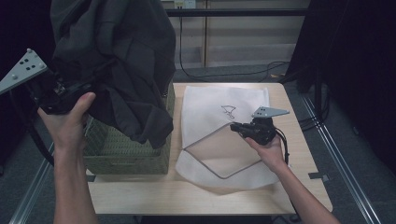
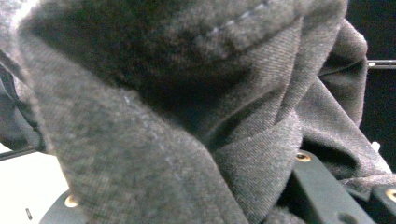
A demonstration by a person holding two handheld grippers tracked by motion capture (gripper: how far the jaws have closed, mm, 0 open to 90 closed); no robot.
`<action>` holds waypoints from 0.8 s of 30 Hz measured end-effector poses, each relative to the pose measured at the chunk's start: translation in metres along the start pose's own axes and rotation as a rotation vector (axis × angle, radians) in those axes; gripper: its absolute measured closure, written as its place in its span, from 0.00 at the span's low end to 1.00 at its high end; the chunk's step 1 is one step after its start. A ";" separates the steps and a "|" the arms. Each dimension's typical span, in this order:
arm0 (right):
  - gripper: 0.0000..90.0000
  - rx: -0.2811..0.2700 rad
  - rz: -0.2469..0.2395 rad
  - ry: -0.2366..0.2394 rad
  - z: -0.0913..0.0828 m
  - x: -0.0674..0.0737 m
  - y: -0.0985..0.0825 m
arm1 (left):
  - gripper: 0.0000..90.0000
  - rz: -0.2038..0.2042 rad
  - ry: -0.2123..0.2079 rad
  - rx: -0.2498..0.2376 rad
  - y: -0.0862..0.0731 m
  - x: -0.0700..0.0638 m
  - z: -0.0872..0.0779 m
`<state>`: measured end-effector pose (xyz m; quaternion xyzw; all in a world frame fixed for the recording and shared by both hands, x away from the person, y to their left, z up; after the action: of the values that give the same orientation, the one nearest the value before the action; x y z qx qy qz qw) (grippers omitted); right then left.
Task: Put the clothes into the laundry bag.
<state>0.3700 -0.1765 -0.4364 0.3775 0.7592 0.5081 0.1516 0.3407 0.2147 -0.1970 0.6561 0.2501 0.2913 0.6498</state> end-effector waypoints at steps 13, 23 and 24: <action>0.98 0.005 0.006 0.008 0.000 -0.001 0.000 | 0.75 0.006 -0.081 -0.016 0.011 -0.036 0.027; 0.98 0.000 0.019 0.019 0.000 -0.002 -0.001 | 0.75 -0.006 -0.174 -0.042 0.009 -0.076 0.053; 0.99 -0.005 0.017 0.018 -0.001 -0.003 0.000 | 0.75 0.000 -0.189 -0.034 0.005 -0.086 0.056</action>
<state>0.3712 -0.1789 -0.4366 0.3787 0.7560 0.5148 0.1416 0.3195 0.1145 -0.1963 0.6696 0.1825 0.2324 0.6815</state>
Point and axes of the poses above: each handheld gripper's, and its own axes: z roughly forward along the jaws, y roughly out of its top, x roughly to its left, the point moved 6 cm from there along z, roughly forward along the jaws, and after that the axes turned 1 degree about z, right-handed, at the moved point
